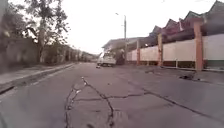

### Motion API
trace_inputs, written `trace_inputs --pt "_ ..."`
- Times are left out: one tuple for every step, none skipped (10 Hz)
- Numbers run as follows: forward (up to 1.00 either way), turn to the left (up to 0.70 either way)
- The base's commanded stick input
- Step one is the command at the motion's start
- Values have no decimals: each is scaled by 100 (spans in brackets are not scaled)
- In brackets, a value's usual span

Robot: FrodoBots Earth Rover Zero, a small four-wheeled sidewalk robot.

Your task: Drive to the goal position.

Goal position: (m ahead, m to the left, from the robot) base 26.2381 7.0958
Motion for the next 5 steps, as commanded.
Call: trace_inputs --pt "100 40" --pt "100 40" --pt "100 40" --pt "100 40" --pt "100 40"
